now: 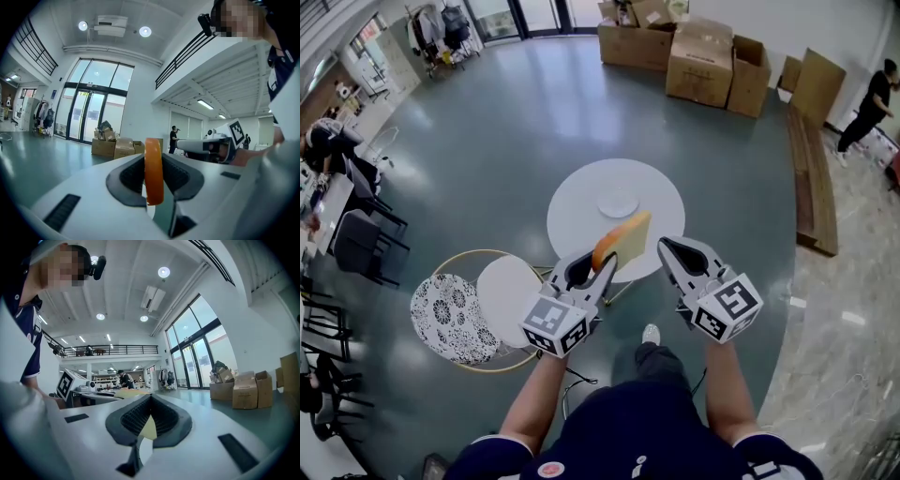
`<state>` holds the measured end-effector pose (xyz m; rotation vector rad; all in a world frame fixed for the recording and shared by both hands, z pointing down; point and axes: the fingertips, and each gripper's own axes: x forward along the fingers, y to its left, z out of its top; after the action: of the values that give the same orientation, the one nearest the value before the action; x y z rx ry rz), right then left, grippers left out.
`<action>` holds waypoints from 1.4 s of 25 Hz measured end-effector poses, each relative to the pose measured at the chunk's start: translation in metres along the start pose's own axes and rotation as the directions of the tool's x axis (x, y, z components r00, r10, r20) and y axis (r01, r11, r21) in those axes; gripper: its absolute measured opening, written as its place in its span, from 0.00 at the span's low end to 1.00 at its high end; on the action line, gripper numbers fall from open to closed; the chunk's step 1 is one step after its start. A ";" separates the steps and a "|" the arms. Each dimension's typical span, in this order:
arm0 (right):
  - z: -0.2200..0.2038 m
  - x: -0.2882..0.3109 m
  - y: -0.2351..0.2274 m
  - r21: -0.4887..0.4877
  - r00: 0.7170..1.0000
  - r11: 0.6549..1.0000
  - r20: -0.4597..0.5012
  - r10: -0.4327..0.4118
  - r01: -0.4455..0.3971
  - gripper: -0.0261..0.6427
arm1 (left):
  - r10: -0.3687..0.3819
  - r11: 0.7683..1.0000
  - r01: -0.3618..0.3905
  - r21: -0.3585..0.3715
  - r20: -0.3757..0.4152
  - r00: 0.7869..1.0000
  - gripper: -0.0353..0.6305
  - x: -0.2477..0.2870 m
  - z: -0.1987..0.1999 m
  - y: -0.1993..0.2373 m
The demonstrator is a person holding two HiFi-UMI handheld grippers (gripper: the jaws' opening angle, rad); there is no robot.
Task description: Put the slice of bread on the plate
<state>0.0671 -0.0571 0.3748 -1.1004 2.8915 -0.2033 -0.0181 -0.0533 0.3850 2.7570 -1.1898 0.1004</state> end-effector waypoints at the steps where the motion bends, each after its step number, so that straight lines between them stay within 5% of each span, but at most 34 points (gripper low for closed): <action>1: 0.001 0.005 -0.008 0.003 1.000 1.000 -0.002 0.009 -0.009 0.05 | 0.010 1.000 -0.010 -0.001 -0.002 1.000 0.19 0.007 0.001 0.005; 18: 0.013 0.074 -0.119 0.001 0.991 0.993 -0.052 0.120 -0.120 0.05 | 0.149 0.989 -0.150 -0.017 -0.029 0.988 0.19 0.099 0.019 0.067; 35: 0.005 0.127 -0.132 -0.004 0.996 0.999 -0.084 0.037 -0.038 0.05 | 0.082 0.995 -0.083 -0.052 -0.025 0.996 0.19 0.115 0.011 0.128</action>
<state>0.0597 -0.2391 0.3888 -1.0625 2.9849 -0.2461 -0.0323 -0.2247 0.4005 2.6548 -1.2820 0.1068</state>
